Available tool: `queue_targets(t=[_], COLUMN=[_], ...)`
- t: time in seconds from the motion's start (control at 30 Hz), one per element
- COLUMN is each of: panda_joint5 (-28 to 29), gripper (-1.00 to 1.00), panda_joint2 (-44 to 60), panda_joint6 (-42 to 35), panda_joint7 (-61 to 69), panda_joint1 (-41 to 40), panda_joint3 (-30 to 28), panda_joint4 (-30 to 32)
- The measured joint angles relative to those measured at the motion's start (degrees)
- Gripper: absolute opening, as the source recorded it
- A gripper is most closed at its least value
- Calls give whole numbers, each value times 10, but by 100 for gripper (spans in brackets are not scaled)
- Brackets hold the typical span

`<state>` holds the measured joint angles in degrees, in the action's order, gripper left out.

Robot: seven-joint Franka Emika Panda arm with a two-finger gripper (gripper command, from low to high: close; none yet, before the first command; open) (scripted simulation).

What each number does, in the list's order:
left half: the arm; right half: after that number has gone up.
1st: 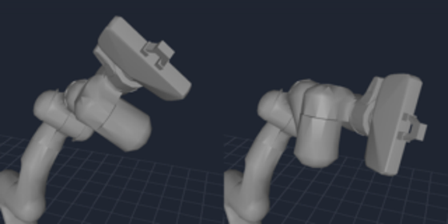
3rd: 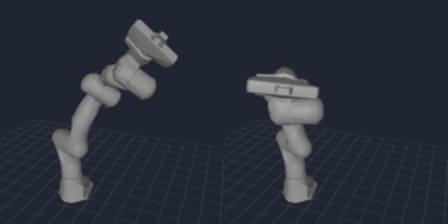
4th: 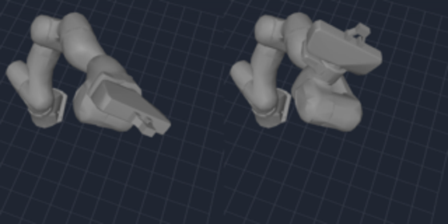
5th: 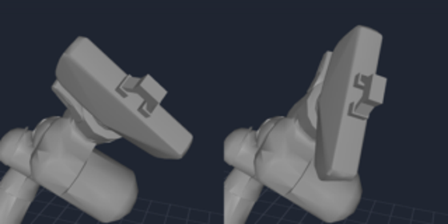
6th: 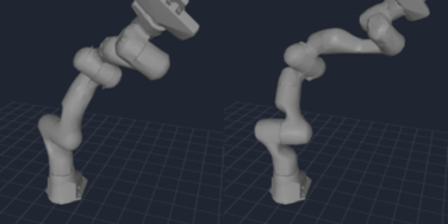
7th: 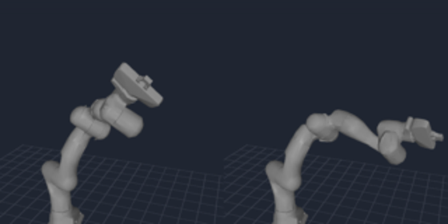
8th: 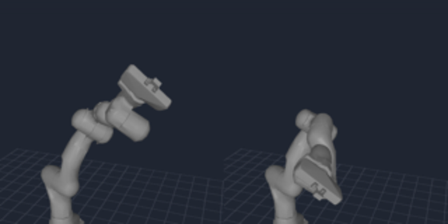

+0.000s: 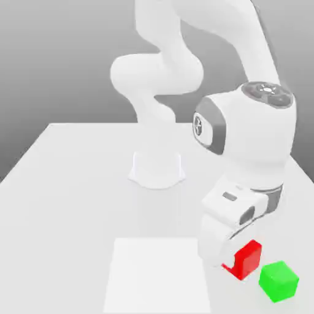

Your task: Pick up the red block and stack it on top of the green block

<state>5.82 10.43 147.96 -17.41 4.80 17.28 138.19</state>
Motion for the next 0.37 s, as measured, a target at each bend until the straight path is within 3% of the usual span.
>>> queue_targets(t=[0.1, 0.23, 0.27, 0.37], panda_joint5=[10, 62, 73, 73], gripper=[-100, -100, 100, 100], panda_joint2=[2, 71, 86, 86], panda_joint6=[-7, 50, 63, 63], panda_joint7=[62, 44, 37, 37], panda_joint1=[18, 44, 50, 50], panda_joint3=[31, 11, 3, 3], panda_joint4=[-7, -13, -15, -15])
